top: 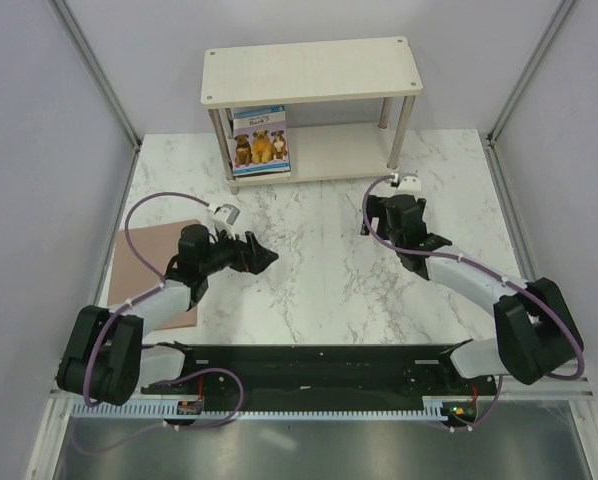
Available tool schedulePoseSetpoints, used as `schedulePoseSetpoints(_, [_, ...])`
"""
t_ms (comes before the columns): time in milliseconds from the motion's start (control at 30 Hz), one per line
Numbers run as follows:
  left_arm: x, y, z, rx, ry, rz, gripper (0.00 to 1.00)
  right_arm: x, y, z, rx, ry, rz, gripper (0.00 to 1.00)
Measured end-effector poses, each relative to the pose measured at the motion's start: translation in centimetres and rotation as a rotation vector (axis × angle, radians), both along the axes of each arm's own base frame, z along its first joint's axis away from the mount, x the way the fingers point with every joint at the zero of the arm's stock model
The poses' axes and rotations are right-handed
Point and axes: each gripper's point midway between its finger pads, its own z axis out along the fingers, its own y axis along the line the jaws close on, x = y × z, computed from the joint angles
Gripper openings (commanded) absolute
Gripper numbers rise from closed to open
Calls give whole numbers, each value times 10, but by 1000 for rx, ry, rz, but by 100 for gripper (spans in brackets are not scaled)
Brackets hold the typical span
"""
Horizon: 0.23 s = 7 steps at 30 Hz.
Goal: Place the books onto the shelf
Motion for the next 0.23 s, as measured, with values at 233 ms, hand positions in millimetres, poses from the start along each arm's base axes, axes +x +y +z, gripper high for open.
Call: schedulePoseSetpoints(233, [4, -12, -7, 9, 30, -34, 100, -31, -39, -4, -49, -46, -109, 98])
